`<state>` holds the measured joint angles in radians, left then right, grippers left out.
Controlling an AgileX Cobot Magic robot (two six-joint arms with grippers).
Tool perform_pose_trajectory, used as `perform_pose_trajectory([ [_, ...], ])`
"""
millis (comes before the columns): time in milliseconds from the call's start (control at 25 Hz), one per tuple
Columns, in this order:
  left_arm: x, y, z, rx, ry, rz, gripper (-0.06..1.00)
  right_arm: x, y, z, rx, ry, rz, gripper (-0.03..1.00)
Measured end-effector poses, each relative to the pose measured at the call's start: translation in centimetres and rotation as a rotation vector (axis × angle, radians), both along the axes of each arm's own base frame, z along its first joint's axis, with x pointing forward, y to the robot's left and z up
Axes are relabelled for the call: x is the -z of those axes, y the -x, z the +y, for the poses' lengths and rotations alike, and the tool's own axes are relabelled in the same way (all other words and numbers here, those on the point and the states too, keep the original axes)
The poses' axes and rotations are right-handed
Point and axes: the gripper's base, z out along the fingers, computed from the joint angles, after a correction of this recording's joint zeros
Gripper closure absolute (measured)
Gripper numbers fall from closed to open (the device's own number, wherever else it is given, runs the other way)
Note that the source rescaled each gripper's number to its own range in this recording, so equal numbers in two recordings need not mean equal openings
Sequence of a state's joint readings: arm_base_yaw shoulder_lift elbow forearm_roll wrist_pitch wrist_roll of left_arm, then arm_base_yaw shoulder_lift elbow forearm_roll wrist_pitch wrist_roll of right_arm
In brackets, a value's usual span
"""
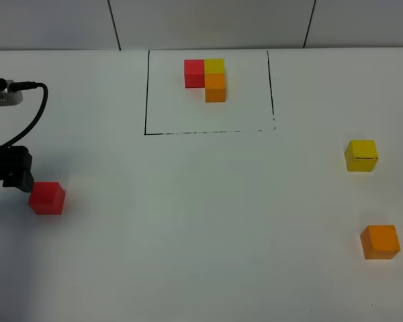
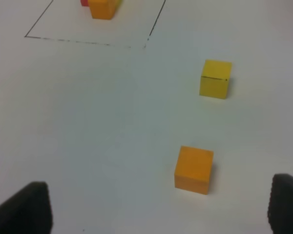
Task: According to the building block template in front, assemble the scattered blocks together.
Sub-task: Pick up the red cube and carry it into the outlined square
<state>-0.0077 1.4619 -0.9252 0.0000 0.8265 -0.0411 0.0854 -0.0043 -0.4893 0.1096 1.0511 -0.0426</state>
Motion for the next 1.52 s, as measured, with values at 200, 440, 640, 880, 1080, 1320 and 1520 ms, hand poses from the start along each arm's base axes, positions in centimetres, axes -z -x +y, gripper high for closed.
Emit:
perform_pose_trajectory([
  [200,0.6,-0.9,-0.1,-0.023,0.019,0.014,-0.06,0.0,0.0,0.0,0.000,0.000,0.000,0.18],
  [440,2.6,-1.6,-0.2,-0.027,0.024,0.087,-0.06,0.0,0.0,0.0,0.000,0.000,0.000,0.18],
  [640,4.0,-2.6,-0.4,-0.012,0.019,0.108,-0.05,0.0,0.0,0.0,0.000,0.000,0.000,0.18],
  [880,5.8,-4.0,-1.9,0.053,0.013,0.131,-0.05,0.0,0.0,0.0,0.000,0.000,0.000,0.18],
  [1080,6.9,-4.4,-2.0,0.047,0.001,0.145,-0.04,0.0,0.0,0.0,0.000,0.001,0.000,0.18],
  [1320,7.8,-4.7,-2.0,0.044,-0.004,0.150,-0.01,0.0,0.0,0.0,0.000,0.001,0.000,0.18],
  [1520,9.2,-5.0,-2.0,0.023,-0.003,0.178,0.01,0.0,0.0,0.0,0.000,0.001,0.000,0.18],
])
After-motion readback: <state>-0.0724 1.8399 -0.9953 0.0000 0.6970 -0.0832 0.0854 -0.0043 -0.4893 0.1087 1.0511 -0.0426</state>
